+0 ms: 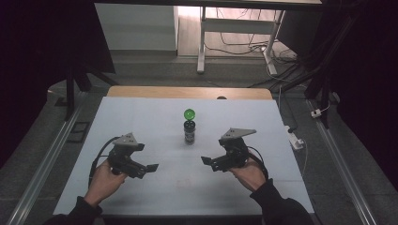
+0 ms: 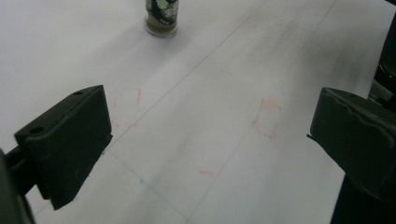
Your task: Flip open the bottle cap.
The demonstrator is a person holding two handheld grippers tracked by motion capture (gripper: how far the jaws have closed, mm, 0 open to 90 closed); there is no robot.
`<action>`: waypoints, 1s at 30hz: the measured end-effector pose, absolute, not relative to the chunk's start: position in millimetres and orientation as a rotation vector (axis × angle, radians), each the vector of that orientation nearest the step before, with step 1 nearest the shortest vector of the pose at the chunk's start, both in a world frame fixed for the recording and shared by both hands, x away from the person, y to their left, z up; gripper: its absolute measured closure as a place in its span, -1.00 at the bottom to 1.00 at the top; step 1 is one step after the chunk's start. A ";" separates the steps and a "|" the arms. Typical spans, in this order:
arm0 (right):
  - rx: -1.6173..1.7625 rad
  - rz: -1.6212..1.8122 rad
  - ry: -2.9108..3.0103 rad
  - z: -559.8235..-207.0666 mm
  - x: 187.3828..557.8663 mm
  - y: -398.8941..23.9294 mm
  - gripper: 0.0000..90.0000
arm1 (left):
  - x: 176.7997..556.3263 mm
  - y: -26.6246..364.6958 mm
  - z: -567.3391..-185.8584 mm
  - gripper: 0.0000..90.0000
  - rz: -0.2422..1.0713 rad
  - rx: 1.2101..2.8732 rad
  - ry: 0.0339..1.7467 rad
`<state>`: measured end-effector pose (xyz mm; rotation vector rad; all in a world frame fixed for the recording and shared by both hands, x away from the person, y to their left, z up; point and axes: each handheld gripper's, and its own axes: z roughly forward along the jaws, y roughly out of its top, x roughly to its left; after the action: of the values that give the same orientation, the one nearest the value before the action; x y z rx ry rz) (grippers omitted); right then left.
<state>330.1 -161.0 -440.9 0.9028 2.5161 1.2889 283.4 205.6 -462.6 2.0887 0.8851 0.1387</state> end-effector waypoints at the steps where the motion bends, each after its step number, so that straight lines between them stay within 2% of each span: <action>1: 0.894 1.284 2.517 -441.3 327.9 -163.1 -0.96 | 280.1 208.7 -462.5 -1.00 0.142 2.082 0.890; 10: 0.901 1.259 2.482 -446.1 311.8 -186.3 -1.00 | 253.9 228.8 -463.1 -1.00 0.186 2.027 0.931; 30: 1.098 1.196 2.332 -456.5 269.2 -268.5 -1.00 | 193.9 280.0 -474.0 -1.00 0.260 1.943 1.081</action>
<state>269.2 -268.5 -456.5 1.0982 2.3317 1.1958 193.9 280.0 -474.0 1.9435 1.0809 0.2603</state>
